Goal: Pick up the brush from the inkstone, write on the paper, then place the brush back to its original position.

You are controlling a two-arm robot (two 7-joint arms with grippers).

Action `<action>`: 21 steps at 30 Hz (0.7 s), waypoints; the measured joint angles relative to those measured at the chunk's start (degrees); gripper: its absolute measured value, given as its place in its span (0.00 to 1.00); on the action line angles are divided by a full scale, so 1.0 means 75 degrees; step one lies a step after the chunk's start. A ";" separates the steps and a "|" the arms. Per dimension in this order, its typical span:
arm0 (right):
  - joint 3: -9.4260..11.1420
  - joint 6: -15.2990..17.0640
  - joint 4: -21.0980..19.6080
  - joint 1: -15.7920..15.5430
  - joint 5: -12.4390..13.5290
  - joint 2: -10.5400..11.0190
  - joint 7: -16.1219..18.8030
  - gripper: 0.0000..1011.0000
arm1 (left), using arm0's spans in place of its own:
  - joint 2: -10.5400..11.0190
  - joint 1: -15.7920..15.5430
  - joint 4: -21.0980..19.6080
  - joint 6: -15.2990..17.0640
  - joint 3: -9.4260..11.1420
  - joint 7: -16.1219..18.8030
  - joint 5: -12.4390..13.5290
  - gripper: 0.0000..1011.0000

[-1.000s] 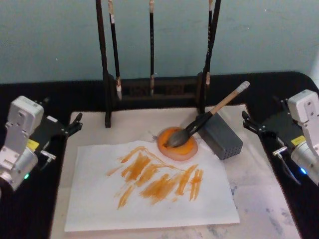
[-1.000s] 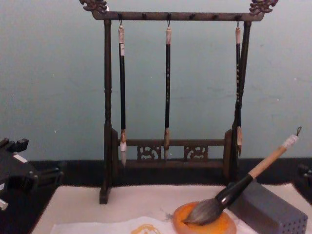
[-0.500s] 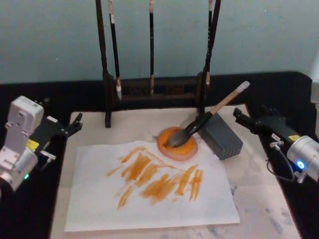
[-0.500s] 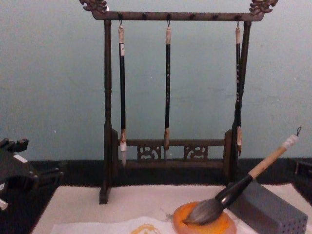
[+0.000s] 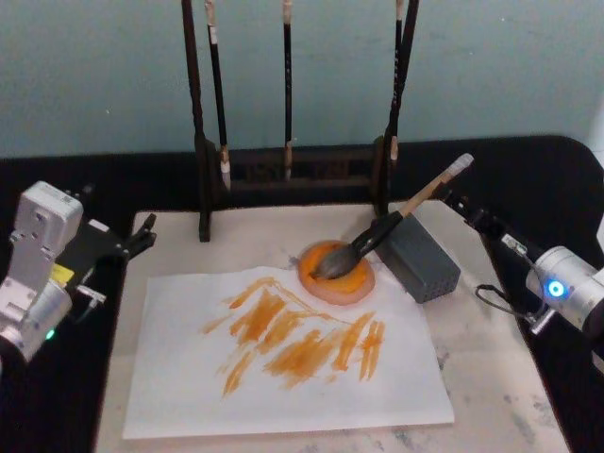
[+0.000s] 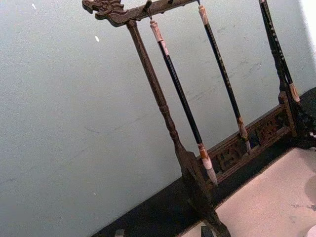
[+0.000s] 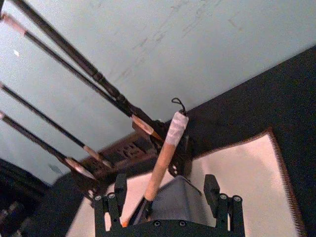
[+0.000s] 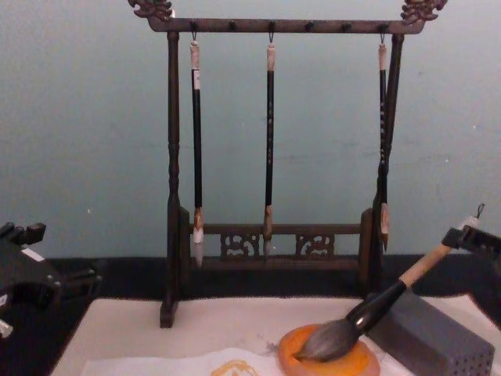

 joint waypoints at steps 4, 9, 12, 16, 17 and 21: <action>0.0049 0.0070 0.0188 0.0148 0.0300 -0.0162 -0.0047 0.99 | 0.0000 0.0000 0.0001 0.0000 0.0000 -0.0001 0.0000 0.99; 0.0056 0.0080 0.0484 0.0392 0.0566 -0.0334 -0.0070 0.99 | 0.0000 0.0000 0.0000 0.0000 0.0000 0.0000 0.0000 0.99; 0.0006 0.0069 0.0727 0.0574 0.0663 -0.0425 -0.0073 0.99 | 0.0000 0.0000 0.0000 0.0000 0.0000 -0.0001 0.0000 0.99; -0.0095 0.0046 0.1041 0.0798 0.0747 -0.0523 -0.0075 0.99 | 0.0000 0.0000 0.0000 0.0000 0.0000 -0.0001 0.0000 0.99; -0.0133 0.0034 0.1169 0.0888 0.0777 -0.0562 -0.0074 0.99 | 0.0000 0.0000 0.0000 0.0000 0.0001 0.0000 0.0000 0.99; -0.0233 -0.0016 0.1491 0.1101 0.0832 -0.0635 -0.0055 0.99 | 0.0000 0.0000 0.0000 0.0000 0.0000 -0.0001 0.0000 0.99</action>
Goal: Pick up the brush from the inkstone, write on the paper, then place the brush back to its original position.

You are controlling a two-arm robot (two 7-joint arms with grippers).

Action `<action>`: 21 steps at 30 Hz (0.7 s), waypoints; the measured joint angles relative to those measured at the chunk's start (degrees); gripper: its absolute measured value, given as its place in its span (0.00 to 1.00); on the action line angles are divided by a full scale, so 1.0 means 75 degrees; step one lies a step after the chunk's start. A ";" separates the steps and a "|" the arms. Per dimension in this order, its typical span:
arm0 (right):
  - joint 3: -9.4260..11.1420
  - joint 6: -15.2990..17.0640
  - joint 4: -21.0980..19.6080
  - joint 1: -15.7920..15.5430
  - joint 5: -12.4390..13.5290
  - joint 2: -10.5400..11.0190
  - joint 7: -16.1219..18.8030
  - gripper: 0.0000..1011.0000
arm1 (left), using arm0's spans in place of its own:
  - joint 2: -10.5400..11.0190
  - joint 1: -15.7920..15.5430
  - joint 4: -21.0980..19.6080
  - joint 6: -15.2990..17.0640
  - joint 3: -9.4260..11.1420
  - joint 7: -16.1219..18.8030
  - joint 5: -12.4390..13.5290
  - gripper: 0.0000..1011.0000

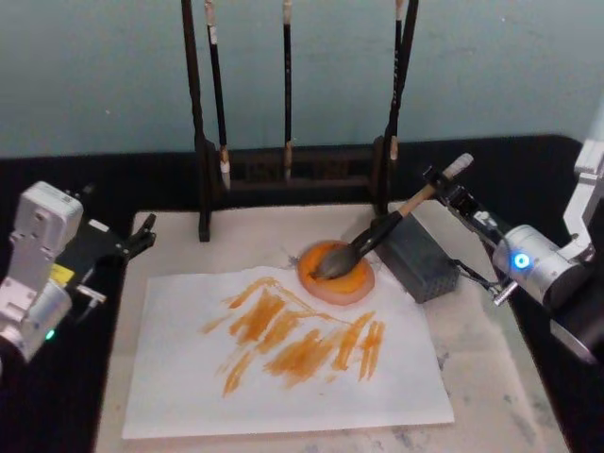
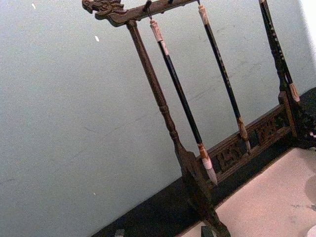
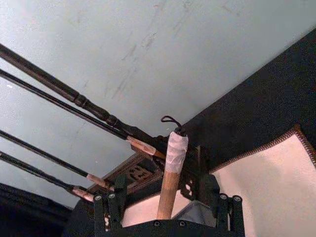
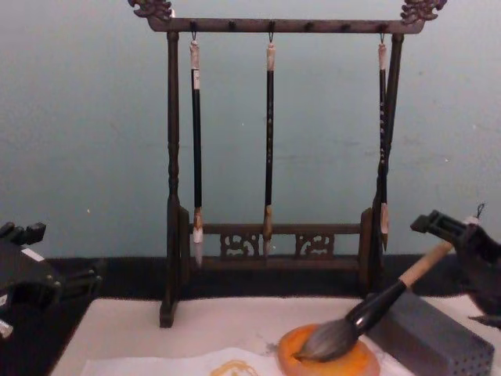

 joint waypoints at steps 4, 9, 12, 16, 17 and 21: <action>-0.0117 -0.0063 0.0284 0.0185 0.0049 -0.0052 0.0039 0.99 | 0.0000 0.0000 0.0000 0.0000 0.0000 0.0000 0.0000 0.99; -0.0230 -0.0146 0.0537 0.0365 0.0087 -0.0080 0.0126 0.99 | 0.0000 0.0000 0.0000 0.0000 0.0000 0.0000 0.0000 0.99; -0.0318 -0.0186 0.0645 0.0445 0.0099 -0.0078 0.0179 0.99 | 0.0000 0.0000 0.0000 0.0000 0.0000 0.0000 0.0000 0.99; -0.0405 -0.0241 0.0740 0.0512 0.0099 -0.0053 0.0278 0.99 | 0.0000 0.0000 0.0000 0.0000 0.0000 0.0000 0.0000 0.99; -0.0403 -0.0241 0.0740 0.0512 0.0099 -0.0053 0.0278 0.99 | 0.0000 0.0000 0.0000 0.0000 0.0000 0.0000 0.0000 0.99; -0.0390 -0.0238 0.0721 0.0504 0.0098 -0.0055 0.0269 0.99 | 0.0000 0.0000 0.0000 0.0000 0.0000 0.0001 0.0000 0.99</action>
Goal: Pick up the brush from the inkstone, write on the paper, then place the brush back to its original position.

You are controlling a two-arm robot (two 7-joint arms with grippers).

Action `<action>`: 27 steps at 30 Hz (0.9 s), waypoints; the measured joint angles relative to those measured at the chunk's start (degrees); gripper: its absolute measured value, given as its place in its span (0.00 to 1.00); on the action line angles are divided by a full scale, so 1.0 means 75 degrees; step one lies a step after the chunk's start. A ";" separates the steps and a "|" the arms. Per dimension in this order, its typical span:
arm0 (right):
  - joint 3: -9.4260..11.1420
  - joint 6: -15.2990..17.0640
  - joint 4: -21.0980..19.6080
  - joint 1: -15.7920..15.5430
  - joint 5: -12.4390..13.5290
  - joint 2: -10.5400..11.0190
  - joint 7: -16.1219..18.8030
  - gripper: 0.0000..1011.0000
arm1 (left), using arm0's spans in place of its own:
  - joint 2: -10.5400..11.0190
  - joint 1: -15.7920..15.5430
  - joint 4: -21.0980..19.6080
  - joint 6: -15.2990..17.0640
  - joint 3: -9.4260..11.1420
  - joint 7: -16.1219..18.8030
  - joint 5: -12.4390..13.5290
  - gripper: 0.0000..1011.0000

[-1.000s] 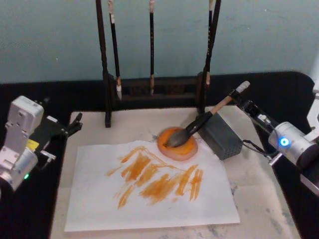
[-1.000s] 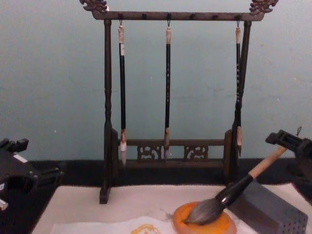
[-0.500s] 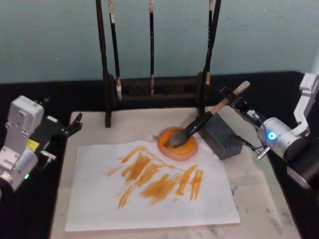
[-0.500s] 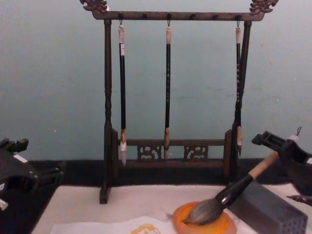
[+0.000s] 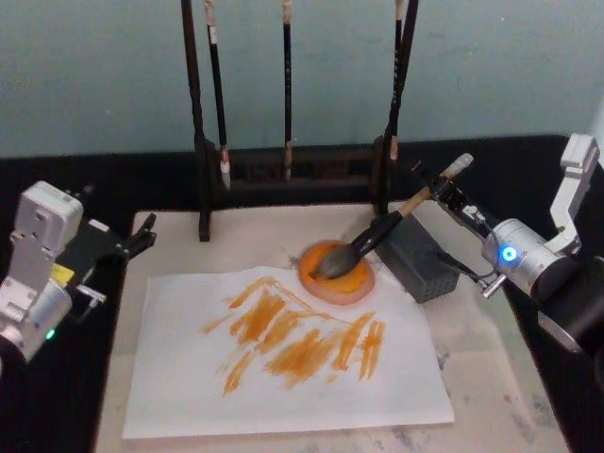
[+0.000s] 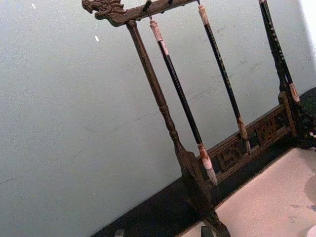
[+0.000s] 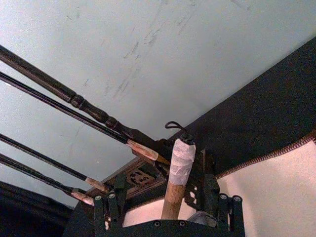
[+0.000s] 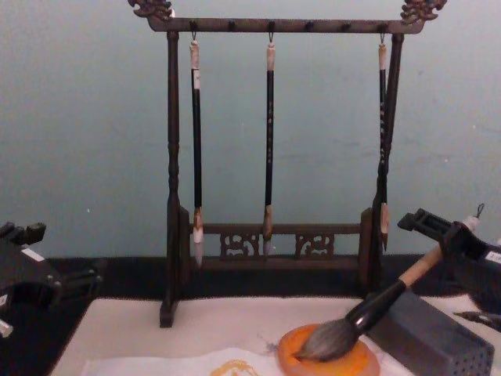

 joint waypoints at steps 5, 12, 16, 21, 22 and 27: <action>0.0011 0.0007 -0.0016 -0.0011 -0.0002 -0.0002 -0.0013 0.99 | 0.0000 0.0000 0.0000 0.0000 0.0000 -0.0001 0.0000 0.99; 0.0024 0.0017 -0.0033 -0.0025 -0.0003 -0.0002 -0.0024 0.88 | 0.0000 0.0000 0.0000 0.0000 0.0000 0.0000 0.0000 0.99; 0.0027 0.0020 -0.0038 -0.0028 -0.0004 -0.0002 -0.0028 0.78 | 0.0000 0.0000 0.0000 0.0000 0.0000 0.0000 0.0000 0.99; 0.0032 0.0024 -0.0043 -0.0031 -0.0005 -0.0002 -0.0034 0.60 | 0.0000 0.0000 0.0001 0.0000 0.0000 0.0000 0.0000 0.99; 0.0032 0.0025 -0.0044 -0.0032 -0.0004 -0.0002 -0.0035 0.58 | 0.0000 0.0000 0.0000 0.0000 0.0000 0.0000 0.0000 0.99; 0.0037 0.0029 -0.0049 -0.0035 -0.0005 -0.0002 -0.0040 0.44 | 0.0000 0.0000 0.0000 0.0000 0.0000 0.0000 0.0000 0.99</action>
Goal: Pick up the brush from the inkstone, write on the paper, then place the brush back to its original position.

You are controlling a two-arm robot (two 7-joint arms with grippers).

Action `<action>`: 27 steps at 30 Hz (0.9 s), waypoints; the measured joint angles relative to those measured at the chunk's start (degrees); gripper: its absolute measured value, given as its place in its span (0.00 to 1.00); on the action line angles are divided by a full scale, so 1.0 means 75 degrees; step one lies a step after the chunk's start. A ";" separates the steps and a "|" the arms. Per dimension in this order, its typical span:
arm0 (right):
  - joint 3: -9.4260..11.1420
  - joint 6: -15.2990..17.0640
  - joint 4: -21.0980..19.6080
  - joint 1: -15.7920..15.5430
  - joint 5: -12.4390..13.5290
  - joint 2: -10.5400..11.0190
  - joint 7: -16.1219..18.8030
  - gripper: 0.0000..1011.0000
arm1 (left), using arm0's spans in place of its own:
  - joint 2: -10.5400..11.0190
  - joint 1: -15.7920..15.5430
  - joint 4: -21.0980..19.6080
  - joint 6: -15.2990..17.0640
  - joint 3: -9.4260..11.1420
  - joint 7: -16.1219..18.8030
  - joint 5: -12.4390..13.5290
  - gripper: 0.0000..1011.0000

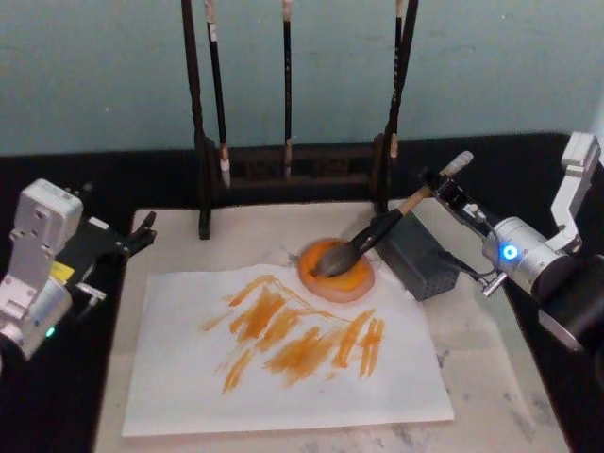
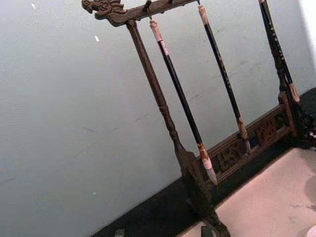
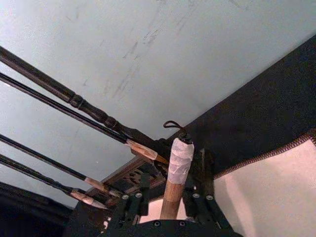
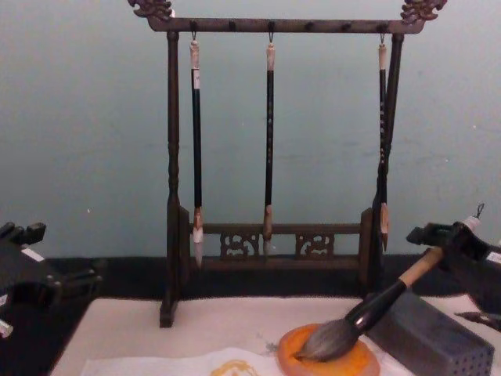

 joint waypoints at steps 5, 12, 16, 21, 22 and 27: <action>0.0000 0.0001 -0.0004 -0.0003 -0.0002 0.0001 -0.0004 0.26 | 0.0000 0.0000 0.0000 0.0000 0.0000 0.0000 0.0000 0.99; 0.0000 0.0001 -0.0005 -0.0004 -0.0003 0.0000 -0.0004 0.16 | 0.0000 0.0000 0.0000 0.0000 0.0000 0.0000 0.0000 0.99; 0.0000 0.0001 -0.0005 -0.0005 -0.0004 0.0001 -0.0003 0.16 | 0.0000 0.0000 0.0000 0.0000 0.0000 0.0000 0.0000 0.99; -0.0001 -0.0001 -0.0005 -0.0005 -0.0004 0.0001 -0.0004 0.16 | 0.0000 0.0000 0.0000 0.0000 0.0000 0.0000 0.0000 0.99; -0.0011 -0.0009 -0.0011 -0.0006 -0.0001 0.0007 -0.0003 0.16 | 0.0000 0.0000 0.0000 0.0000 0.0000 0.0000 0.0000 0.99; -0.0099 -0.0103 -0.0206 -0.0046 0.0072 0.0072 0.0019 0.15 | 0.0000 0.0000 0.0000 0.0000 0.0000 0.0000 0.0000 0.99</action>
